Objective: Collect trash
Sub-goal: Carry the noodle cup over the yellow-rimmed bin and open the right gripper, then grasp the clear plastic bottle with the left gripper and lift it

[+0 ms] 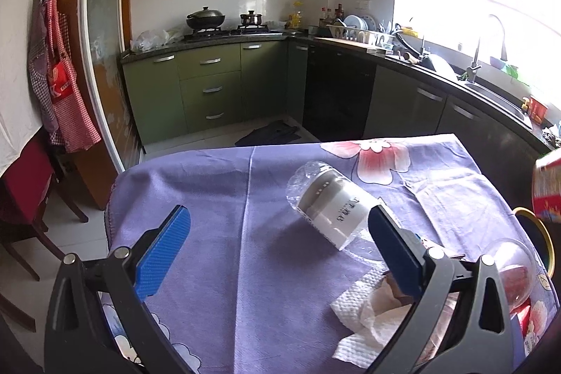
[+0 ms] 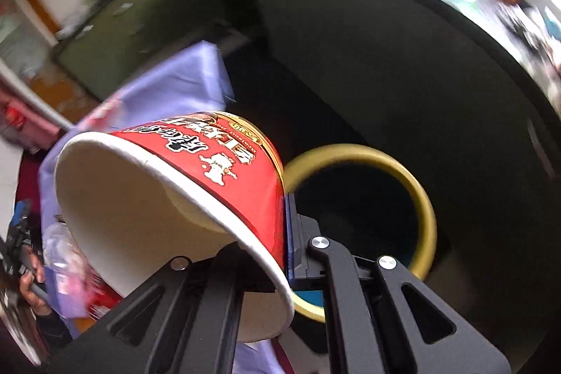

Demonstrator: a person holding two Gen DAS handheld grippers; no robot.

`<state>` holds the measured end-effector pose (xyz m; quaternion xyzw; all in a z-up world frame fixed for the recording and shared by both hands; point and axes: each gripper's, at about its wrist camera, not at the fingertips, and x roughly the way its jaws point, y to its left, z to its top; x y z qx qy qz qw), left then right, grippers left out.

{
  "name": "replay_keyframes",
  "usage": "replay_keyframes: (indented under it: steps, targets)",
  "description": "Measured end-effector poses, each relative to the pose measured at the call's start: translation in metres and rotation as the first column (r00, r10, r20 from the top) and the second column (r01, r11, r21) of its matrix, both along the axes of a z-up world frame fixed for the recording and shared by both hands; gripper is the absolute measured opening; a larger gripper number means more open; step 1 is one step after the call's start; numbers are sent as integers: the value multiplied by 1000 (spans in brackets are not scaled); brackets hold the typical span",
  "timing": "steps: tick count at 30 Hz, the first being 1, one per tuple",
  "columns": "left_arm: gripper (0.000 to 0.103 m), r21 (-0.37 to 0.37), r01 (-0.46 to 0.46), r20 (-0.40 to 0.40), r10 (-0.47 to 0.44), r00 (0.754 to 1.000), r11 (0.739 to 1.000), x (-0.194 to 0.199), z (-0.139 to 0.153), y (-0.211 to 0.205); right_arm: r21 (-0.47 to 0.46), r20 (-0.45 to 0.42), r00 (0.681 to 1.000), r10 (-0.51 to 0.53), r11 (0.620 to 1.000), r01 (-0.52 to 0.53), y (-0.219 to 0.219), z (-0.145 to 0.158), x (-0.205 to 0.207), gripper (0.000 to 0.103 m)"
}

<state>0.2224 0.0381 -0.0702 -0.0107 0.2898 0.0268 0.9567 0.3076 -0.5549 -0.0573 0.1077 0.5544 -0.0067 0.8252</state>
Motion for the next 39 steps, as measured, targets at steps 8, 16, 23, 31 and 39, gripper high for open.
replay_keyframes:
  steps: [8,16,23,31,39]
  targets:
    - [97,-5,0,-4,0,1000,1000,1,-3,-1,45,-188,972,-143,987,154,-74,-90,2,5]
    - [97,-8,-1,-25,1,1000,1000,6,-8,2,29,-213,957,-198,978,209,-94,-114,-1,34]
    - [97,-15,0,-39,-1,999,1000,6,-10,0,70,-121,982,-146,986,155,-83,-86,-42,43]
    - [97,-73,-15,-237,-3,972,997,36,-7,-9,101,-58,998,-26,994,32,-58,-58,-91,46]
    - [97,-151,-137,-527,38,849,979,110,-30,-23,147,-18,999,28,989,-25,-47,-52,-97,48]
